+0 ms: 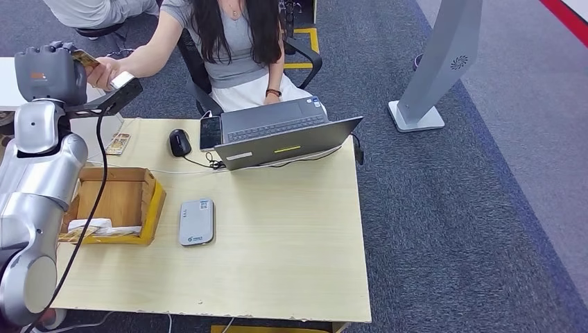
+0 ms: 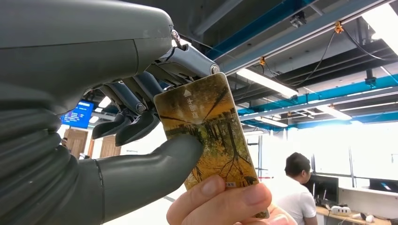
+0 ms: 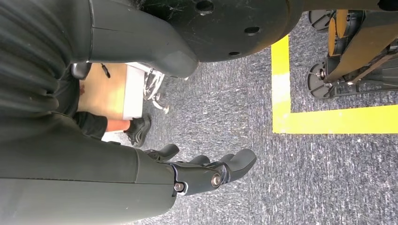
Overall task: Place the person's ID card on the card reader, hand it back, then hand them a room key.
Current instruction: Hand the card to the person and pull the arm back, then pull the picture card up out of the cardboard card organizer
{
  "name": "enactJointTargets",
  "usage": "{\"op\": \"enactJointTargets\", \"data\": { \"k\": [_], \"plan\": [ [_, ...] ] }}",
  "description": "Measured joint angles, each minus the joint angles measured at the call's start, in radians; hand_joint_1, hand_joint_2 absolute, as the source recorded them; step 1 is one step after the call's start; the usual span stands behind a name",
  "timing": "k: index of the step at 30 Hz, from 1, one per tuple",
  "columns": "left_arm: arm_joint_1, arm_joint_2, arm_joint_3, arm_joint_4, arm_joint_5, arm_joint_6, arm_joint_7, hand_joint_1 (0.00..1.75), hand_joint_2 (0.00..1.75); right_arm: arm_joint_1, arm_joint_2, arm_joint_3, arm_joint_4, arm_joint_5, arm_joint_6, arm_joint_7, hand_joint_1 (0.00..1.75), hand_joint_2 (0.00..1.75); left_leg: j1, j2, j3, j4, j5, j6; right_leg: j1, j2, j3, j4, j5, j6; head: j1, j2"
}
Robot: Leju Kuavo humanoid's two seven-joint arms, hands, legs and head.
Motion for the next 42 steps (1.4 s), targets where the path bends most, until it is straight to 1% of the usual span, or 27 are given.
{"op": "enactJointTargets", "data": {
  "k": [9, 13, 17, 18, 19, 20, 21, 22, 23, 24, 25, 26, 27, 29, 31, 33, 38, 40, 42],
  "plan": [
    [-0.007, 0.0, 0.0, 0.009, -0.023, -0.006, 0.003, 1.75, 1.75, -0.001, -0.001, 0.007, 0.0, 0.01, 0.0, 0.002, 0.0, 1.75, 0.0, 0.0, -0.002, 0.0, 0.0, 0.0, 0.0, 0.0, -0.002, 0.0, 0.0, 0.0, 0.0, 0.0],
    [-0.022, 0.0, 0.0, 0.019, -0.029, -0.014, 0.012, 0.0, 1.75, -0.002, -0.004, 0.017, 0.0, 0.015, 0.0, -0.001, 0.0, 1.75, 0.0, 0.001, -0.002, 0.0, 0.0, 0.0, 0.0, 0.0, -0.003, 0.0, 0.0, 0.0, 0.0, 0.0],
    [-0.031, 0.0, 0.005, 0.022, -0.015, -0.009, 0.012, 0.0, 1.75, -0.003, -0.004, 0.021, 0.0, 0.015, 0.0, -0.004, 0.0, 1.75, 0.0, 0.0, -0.003, 0.0, 0.0, 0.0, 0.0, 0.0, -0.003, 0.0, 0.0, 0.0, 0.0, 0.0],
    [-0.03, 0.0, 0.006, 0.023, -0.007, -0.006, 0.005, 0.0, 1.75, -0.003, -0.004, 0.021, 0.0, 0.014, -0.001, -0.004, 0.0, 1.75, 0.0, 0.0, -0.003, 0.0, 0.0, 0.0, 0.0, 0.0, -0.003, 0.0, 0.0, 0.0, 0.0, 0.0],
    [-0.013, -0.007, 0.008, 0.016, 0.017, 0.002, -0.018, 0.0, 1.75, -0.004, -0.004, 0.021, 0.0, 0.007, -0.004, -0.004, 0.0, 1.75, -0.001, 0.0, -0.002, 0.0, -0.001, 0.001, -0.001, 0.0, -0.002, 0.0, 0.0, 0.0, 0.001, 0.0],
    [0.032, -0.019, 0.012, -0.017, 0.062, 0.016, -0.064, 0.0, 1.75, -0.003, -0.004, 0.019, 0.0, -0.005, -0.01, -0.009, 0.0, 1.75, -0.003, 0.001, 0.002, -0.002, -0.002, 0.001, -0.003, 0.001, 0.0, -0.001, -0.001, 0.001, 0.001, 0.0],
    [0.112, -0.038, 0.016, -0.089, 0.12, 0.045, -0.126, 0.0, 1.75, -0.001, -0.003, 0.016, 0.0, -0.021, -0.018, -0.017, 0.0, 1.75, -0.007, 0.002, 0.008, -0.004, -0.003, 0.003, -0.007, 0.002, 0.004, -0.001, -0.002, 0.003, 0.0, 0.0],
    [0.224, -0.066, 0.019, -0.192, 0.168, 0.086, -0.189, 0.0, 1.75, 0.002, -0.003, 0.012, 0.0, -0.037, -0.026, -0.027, 0.0, 1.75, -0.012, 0.004, 0.015, -0.006, -0.006, 0.005, -0.011, 0.003, 0.01, -0.002, -0.005, 0.005, -0.003, 0.0],
    [0.352, -0.096, 0.019, -0.316, 0.189, 0.132, -0.228, 0.0, 1.75, 0.005, -0.002, 0.007, 0.0, -0.049, -0.032, -0.037, 0.0, 1.75, -0.015, 0.005, 0.022, -0.008, -0.008, 0.007, -0.014, 0.005, 0.015, -0.002, -0.009, 0.007, -0.006, 0.0],
    [0.476, -0.124, 0.013, -0.43, 0.185, 0.17, -0.239, 0.0, 1.75, 0.007, -0.001, 0.003, 0.0, -0.055, -0.035, -0.042, 0.0, 1.75, -0.016, 0.007, 0.025, -0.009, -0.01, 0.008, -0.015, 0.007, 0.018, -0.002, -0.012, 0.009, -0.008, 0.0],
    [0.577, -0.146, 0.006, -0.518, 0.168, 0.194, -0.228, 0.0, 1.75, 0.008, 0.0, 0.0, 0.0, -0.058, -0.036, -0.042, 0.0, 1.75, -0.016, 0.01, 0.024, -0.008, -0.012, 0.008, -0.015, 0.009, 0.017, -0.002, -0.013, 0.009, -0.007, 0.0],
    [0.654, -0.159, 0.0, -0.589, 0.158, 0.202, -0.203, 0.0, 1.75, 0.009, 0.001, -0.002, 0.0, -0.06, -0.037, -0.037, 0.0, 1.75, -0.015, 0.012, 0.022, -0.007, -0.013, 0.007, -0.014, 0.011, 0.015, -0.002, -0.012, 0.009, -0.005, 0.0],
    [0.706, -0.164, -0.004, -0.643, 0.158, 0.2, -0.183, 0.0, 1.75, 0.011, 0.001, -0.003, 0.0, -0.06, -0.037, -0.03, 0.0, 1.75, -0.014, 0.012, 0.019, -0.006, -0.013, 0.007, -0.013, 0.012, 0.012, -0.002, -0.011, 0.009, -0.002, 0.0],
    [0.769, -0.166, -0.005, -0.732, 0.167, 0.187, -0.162, 0.0, 1.75, 0.016, 0.001, -0.006, 0.002, -0.06, -0.038, -0.017, 0.0, 1.75, -0.014, 0.009, 0.016, -0.006, -0.013, 0.008, -0.013, 0.009, 0.011, -0.002, -0.011, 0.01, -0.002, 0.0],
    [0.82, -0.166, -0.005, -0.799, 0.17, 0.178, -0.164, 0.0, 1.75, 0.018, 0.001, -0.008, 0.003, -0.063, -0.041, -0.007, 0.0, 1.75, -0.014, 0.006, 0.016, -0.006, -0.013, 0.008, -0.013, 0.006, 0.012, -0.002, -0.012, 0.011, -0.003, 0.0],
    [0.877, -0.168, -0.006, -0.862, 0.172, 0.179, -0.176, 0.0, 1.75, 0.018, 0.002, -0.01, 0.004, -0.069, -0.048, 0.001, 0.0, 1.75, -0.014, 0.006, 0.016, -0.006, -0.014, 0.008, -0.013, 0.005, 0.012, -0.002, -0.012, 0.011, -0.003, 0.0],
    [1.059, -0.173, -0.016, -1.029, 0.172, 0.203, -0.208, 0.0, 1.75, 0.024, 0.005, -0.024, 0.004, -0.095, -0.058, -0.011, 0.0, 1.75, -0.014, 0.006, 0.016, -0.006, -0.015, 0.009, -0.013, 0.005, 0.011, -0.003, -0.013, 0.011, -0.003, 0.0],
    [1.105, -0.174, -0.02, -1.072, 0.17, 0.206, -0.211, 0.0, 1.75, 0.025, 0.005, -0.029, 0.004, -0.096, -0.058, -0.014, 0.0, 1.75, -0.014, 0.004, 0.015, -0.006, -0.015, 0.009, -0.013, 0.003, 0.011, -0.003, -0.014, 0.011, -0.003, 0.0],
    [1.13, -0.174, -0.022, -1.1, 0.169, 0.206, -0.212, 0.0, 1.75, 0.025, 0.005, -0.032, 0.004, -0.096, -0.058, -0.016, 0.0, 1.75, -0.014, 0.004, 0.015, -0.006, -0.015, 0.009, -0.013, 0.002, 0.012, -0.003, -0.014, 0.011, -0.003, 0.0]
  ]
}}
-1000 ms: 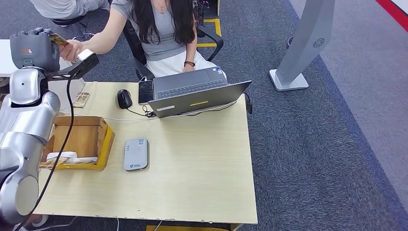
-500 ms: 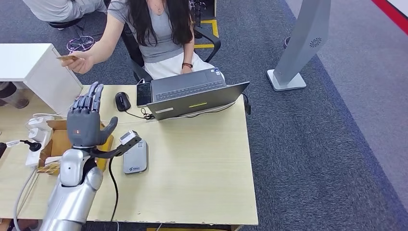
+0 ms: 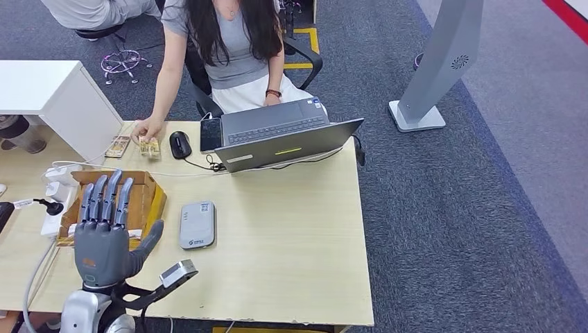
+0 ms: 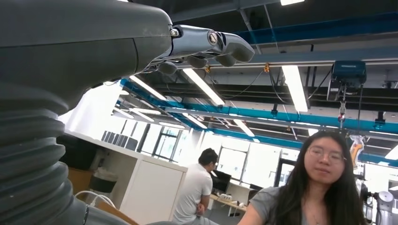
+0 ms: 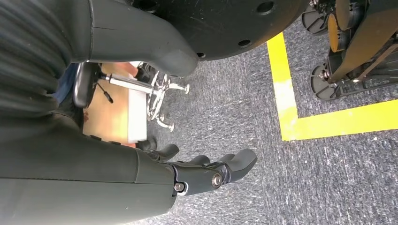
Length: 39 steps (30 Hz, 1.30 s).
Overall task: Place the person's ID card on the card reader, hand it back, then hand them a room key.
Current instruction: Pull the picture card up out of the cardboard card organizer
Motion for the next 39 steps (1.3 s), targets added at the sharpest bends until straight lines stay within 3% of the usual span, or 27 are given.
{"op": "enactJointTargets", "data": {
  "k": [7, 11, 16, 21, 33, 39],
  "plan": [
    [0.108, 0.0, -0.014, -0.081, -0.025, 0.0, -0.019, 0.0, 1.75, 0.001, 0.005, -0.016, 0.001, -0.02, -0.013, -0.006, 0.0, 1.75, 0.0, 0.0, 0.001, 0.0, 0.0, 0.0, 0.0, 0.0, 0.001, 0.0, 0.0, 0.0, 0.0, 0.0],
    [0.167, 0.0, -0.021, -0.097, -0.037, -0.009, 0.016, 0.0, 1.75, 0.002, 0.008, -0.025, 0.001, -0.031, -0.017, -0.007, 0.0, 1.75, 0.0, -0.001, 0.001, 0.0, 0.0, 0.0, 0.0, 0.0, 0.001, 0.0, 0.0, 0.0, 0.0, 0.0],
    [0.203, 0.021, -0.022, -0.093, -0.077, -0.149, 0.123, 0.0, 1.75, 0.004, 0.009, -0.037, 0.001, -0.052, -0.019, -0.012, 0.0, 1.75, 0.0, -0.001, 0.001, 0.0, 0.0, 0.0, 0.0, -0.001, 0.001, 0.0, 0.0, 0.0, 0.0, 0.0],
    [0.205, 0.067, -0.023, -0.059, -0.107, -0.309, 0.231, 0.0, 1.75, 0.004, 0.01, -0.044, 0.001, -0.055, -0.023, -0.006, 0.0, 1.75, 0.001, -0.001, 0.001, 0.0, 0.0, 0.0, 0.001, -0.001, 0.001, 0.0, 0.0, 0.0, 0.0, 0.0],
    [0.187, 0.101, -0.023, -0.014, -0.097, -0.363, 0.258, 0.0, 1.75, 0.004, 0.01, -0.046, 0.001, -0.054, -0.022, -0.004, 0.0, 1.75, 0.0, -0.001, 0.0, 0.0, 0.0, 0.0, 0.001, -0.001, 0.001, 0.0, 0.0, 0.0, 0.0, 0.0],
    [0.136, 0.101, -0.019, 0.029, -0.095, -0.409, 0.277, 0.0, 1.75, 0.004, 0.01, -0.046, 0.001, -0.049, -0.019, -0.002, 0.0, 1.75, 0.001, -0.001, 0.001, 0.0, 0.0, 0.0, 0.001, -0.001, 0.001, 0.0, 0.0, -0.001, 0.0, 0.0]
  ]
}}
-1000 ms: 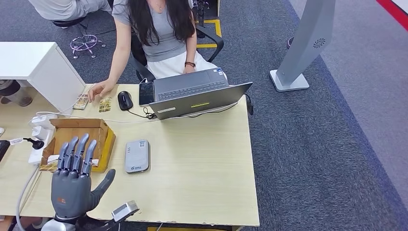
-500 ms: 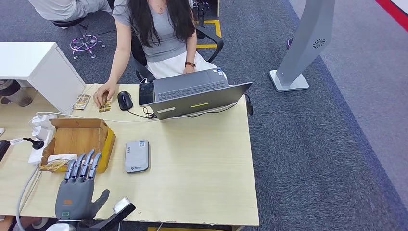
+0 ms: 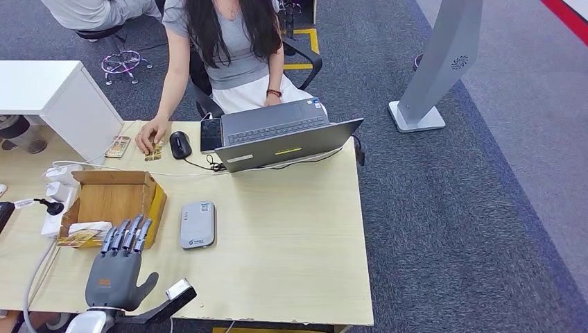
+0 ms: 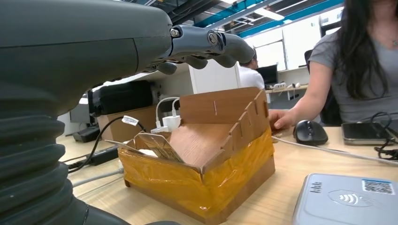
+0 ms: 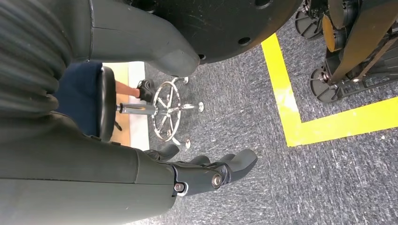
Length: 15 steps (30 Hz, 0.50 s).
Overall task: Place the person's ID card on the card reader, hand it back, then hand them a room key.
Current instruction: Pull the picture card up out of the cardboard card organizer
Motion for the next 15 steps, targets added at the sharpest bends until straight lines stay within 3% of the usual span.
{"op": "enactJointTargets", "data": {
  "k": [15],
  "plan": [
    [-0.149, -0.003, 0.081, 0.192, 0.013, -0.038, 0.008, 0.0, 1.75, -0.003, -0.003, 0.011, 0.0, 0.024, 0.011, 0.011, 0.0, 1.75, 0.0, -0.001, 0.0, 0.0, 0.001, 0.0, 0.0, 0.0, 0.0, 0.0, 0.0, 0.0, 0.0, 0.0]
  ]
}}
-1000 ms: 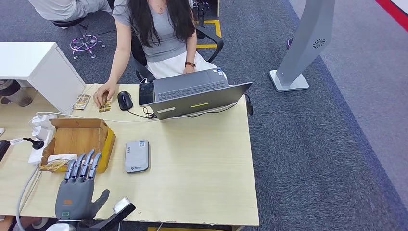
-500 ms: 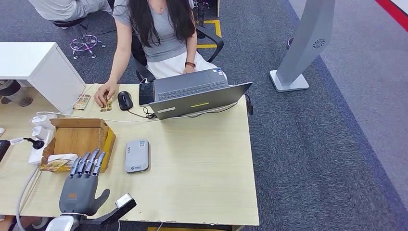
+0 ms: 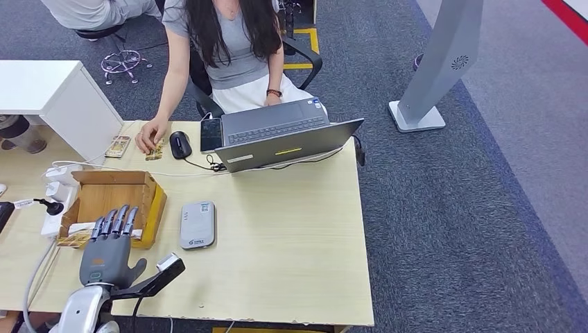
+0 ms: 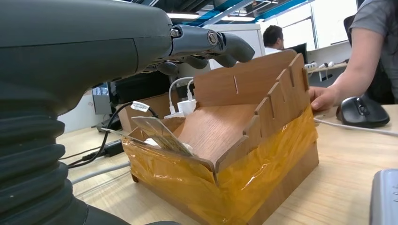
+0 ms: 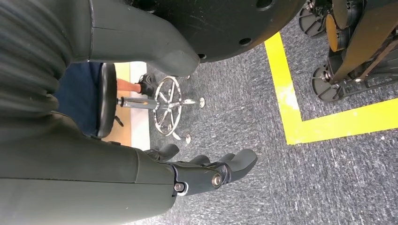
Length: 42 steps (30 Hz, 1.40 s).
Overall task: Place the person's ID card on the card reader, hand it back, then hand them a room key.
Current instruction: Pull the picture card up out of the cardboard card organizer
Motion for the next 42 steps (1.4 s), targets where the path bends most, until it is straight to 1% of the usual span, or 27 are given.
{"op": "enactJointTargets", "data": {
  "k": [5, 16, 32, 42],
  "plan": [
    [-0.023, -0.002, 0.018, 0.043, 0.0, -0.001, 0.0, 0.0, 1.75, -0.001, -0.001, 0.01, 0.0, 0.004, 0.001, 0.001, 0.0, 1.75, 0.0, 0.0, 0.0, 0.0, 0.0, 0.0, 0.0, 0.0, 0.0, 0.0, 0.0, 0.0, 0.0, 0.0],
    [-0.03, -0.008, 0.032, 0.074, 0.0, -0.002, 0.0, 0.0, 1.75, -0.001, -0.001, 0.013, 0.0, 0.004, 0.001, 0.006, 0.0, 1.75, 0.0, 0.0, 0.0, 0.0, 0.0, 0.0, 0.0, 0.0, 0.0, 0.0, 0.0, 0.0, 0.0, 0.0],
    [-0.032, -0.012, 0.035, 0.084, -0.003, -0.003, 0.001, 0.0, 1.75, -0.001, -0.001, 0.013, 0.0, 0.004, 0.002, 0.006, 0.0, 1.75, 0.0, 0.0, 0.0, 0.0, 0.0, 0.0, 0.0, 0.0, 0.0, 0.0, 0.0, 0.0, 0.0, 0.0],
    [-0.031, -0.015, 0.071, 0.078, 0.0, -0.006, 0.005, 0.0, 1.75, -0.001, -0.004, 0.014, 0.0, 0.002, 0.01, 0.006, 0.0, 1.75, 0.0, 0.0, 0.0, 0.0, 0.0, 0.0, 0.0, 0.0, 0.0, 0.0, 0.0, 0.0, 0.0, 0.0]
  ]
}}
